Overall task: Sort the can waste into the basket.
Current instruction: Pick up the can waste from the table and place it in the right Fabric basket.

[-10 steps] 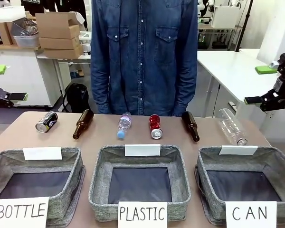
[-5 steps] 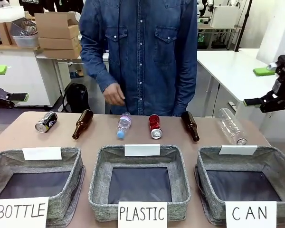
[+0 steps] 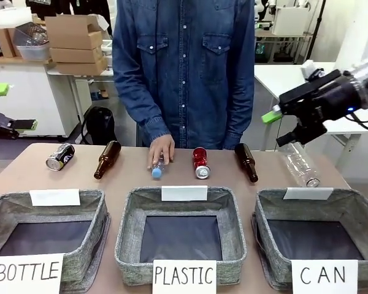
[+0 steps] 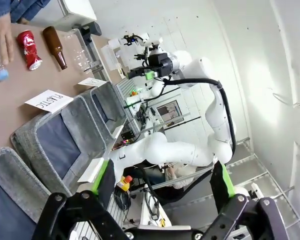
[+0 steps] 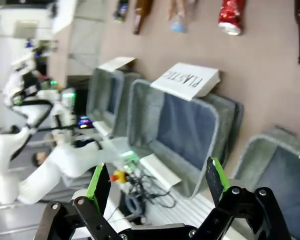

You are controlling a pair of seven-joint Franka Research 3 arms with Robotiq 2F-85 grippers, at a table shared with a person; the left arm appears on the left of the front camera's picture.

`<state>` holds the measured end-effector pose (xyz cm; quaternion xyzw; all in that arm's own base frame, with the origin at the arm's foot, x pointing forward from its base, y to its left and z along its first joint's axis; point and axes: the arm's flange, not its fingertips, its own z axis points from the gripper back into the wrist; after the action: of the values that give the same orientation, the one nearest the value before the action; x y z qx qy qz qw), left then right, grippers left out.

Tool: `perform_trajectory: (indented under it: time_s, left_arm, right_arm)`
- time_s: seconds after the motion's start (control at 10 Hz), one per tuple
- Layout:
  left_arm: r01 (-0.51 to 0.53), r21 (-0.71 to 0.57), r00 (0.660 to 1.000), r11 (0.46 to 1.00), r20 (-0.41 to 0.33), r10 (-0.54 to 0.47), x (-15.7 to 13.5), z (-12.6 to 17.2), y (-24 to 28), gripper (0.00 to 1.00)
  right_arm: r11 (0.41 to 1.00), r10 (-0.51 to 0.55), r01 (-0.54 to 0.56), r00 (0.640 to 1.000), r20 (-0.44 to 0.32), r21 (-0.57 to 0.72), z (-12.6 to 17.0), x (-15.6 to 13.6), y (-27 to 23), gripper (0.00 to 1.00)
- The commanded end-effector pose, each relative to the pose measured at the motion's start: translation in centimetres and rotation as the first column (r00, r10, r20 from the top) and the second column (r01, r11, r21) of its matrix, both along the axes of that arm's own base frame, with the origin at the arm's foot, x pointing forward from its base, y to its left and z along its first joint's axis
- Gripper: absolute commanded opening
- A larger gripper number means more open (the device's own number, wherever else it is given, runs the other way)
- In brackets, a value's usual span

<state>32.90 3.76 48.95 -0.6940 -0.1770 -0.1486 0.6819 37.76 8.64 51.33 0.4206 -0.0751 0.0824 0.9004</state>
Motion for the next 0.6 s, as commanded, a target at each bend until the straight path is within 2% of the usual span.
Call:
perform_trajectory:
  time_s: [0.0,0.1,0.2,0.4,0.5]
  left_arm:
    - [0.001,-0.024,1.0,1.0,0.028,0.0,0.0,0.1,-0.2,1.0]
    - [0.001,-0.024,1.0,1.0,0.028,0.0,0.0,0.1,-0.2,1.0]
    - [0.001,-0.024,1.0,1.0,0.028,0.0,0.0,0.1,-0.2,1.0]
    - [0.001,-0.024,1.0,1.0,0.028,0.0,0.0,0.1,-0.2,1.0]
    - [0.001,-0.024,1.0,1.0,0.028,0.0,0.0,0.1,-0.2,1.0]
  right_arm:
    - [0.994,-0.001,-0.003,0.999,-0.032,-0.108,-0.5,2.1,1.3,1.0]
    - [0.999,0.043,-0.044,0.998,-0.035,-0.02,0.1,0.9,-1.1,1.0]
    - [0.998,0.013,-0.011,0.999,-0.029,0.065,0.6,-1.0,-5.3,1.0]
    - [0.972,-0.193,0.192,0.981,-0.005,0.139,0.5,-4.7,-12.0,1.0]
    - [0.952,-0.266,0.261,0.964,0.013,0.162,0.2,-6.0,-13.6,1.0]
